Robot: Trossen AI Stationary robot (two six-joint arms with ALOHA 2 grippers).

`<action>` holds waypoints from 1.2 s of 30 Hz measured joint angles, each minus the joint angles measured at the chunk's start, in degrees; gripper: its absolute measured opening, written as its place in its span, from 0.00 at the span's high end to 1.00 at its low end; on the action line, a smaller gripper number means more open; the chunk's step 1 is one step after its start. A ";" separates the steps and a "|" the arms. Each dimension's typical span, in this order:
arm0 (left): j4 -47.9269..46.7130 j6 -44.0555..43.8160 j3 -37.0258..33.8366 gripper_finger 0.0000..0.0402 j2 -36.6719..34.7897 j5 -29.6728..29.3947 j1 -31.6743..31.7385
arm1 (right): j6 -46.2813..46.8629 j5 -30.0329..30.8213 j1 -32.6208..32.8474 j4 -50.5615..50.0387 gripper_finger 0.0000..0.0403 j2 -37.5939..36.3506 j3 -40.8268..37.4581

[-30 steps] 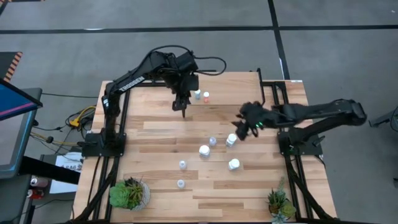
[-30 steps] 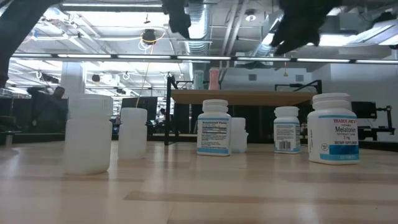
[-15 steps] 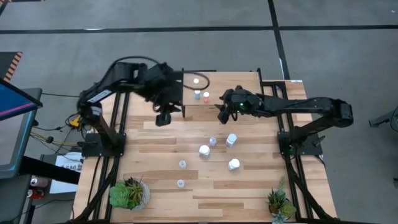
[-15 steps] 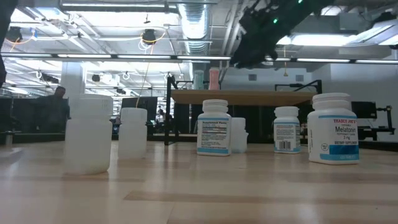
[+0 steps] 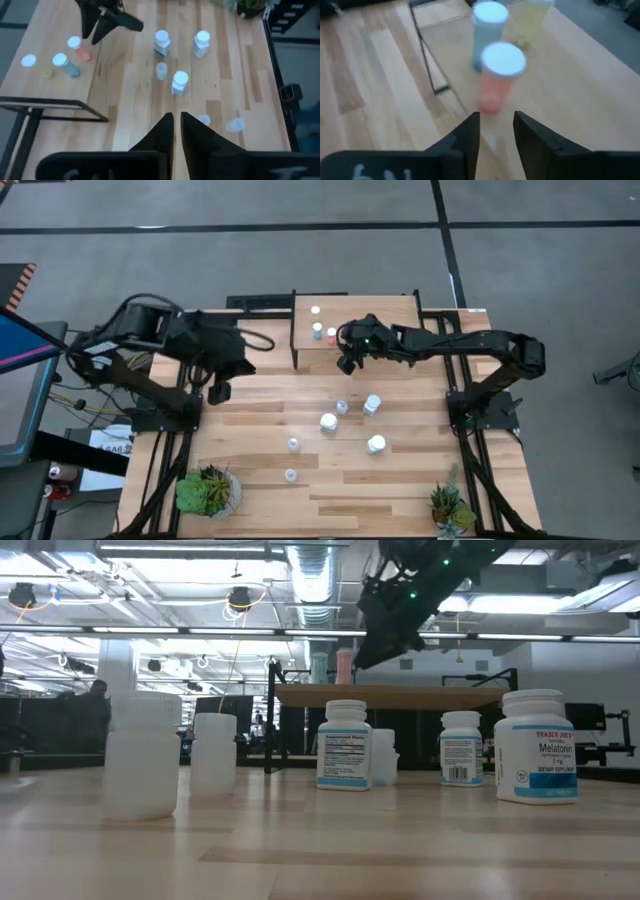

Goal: Pick and place medicine bottles onto shelf by color
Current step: Adjust the orange pill bottle on the shelf

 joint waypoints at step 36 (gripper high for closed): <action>9.45 -3.18 -15.17 0.99 -7.48 -0.20 -1.54 | -1.31 -0.36 -1.95 -0.35 0.76 2.52 2.06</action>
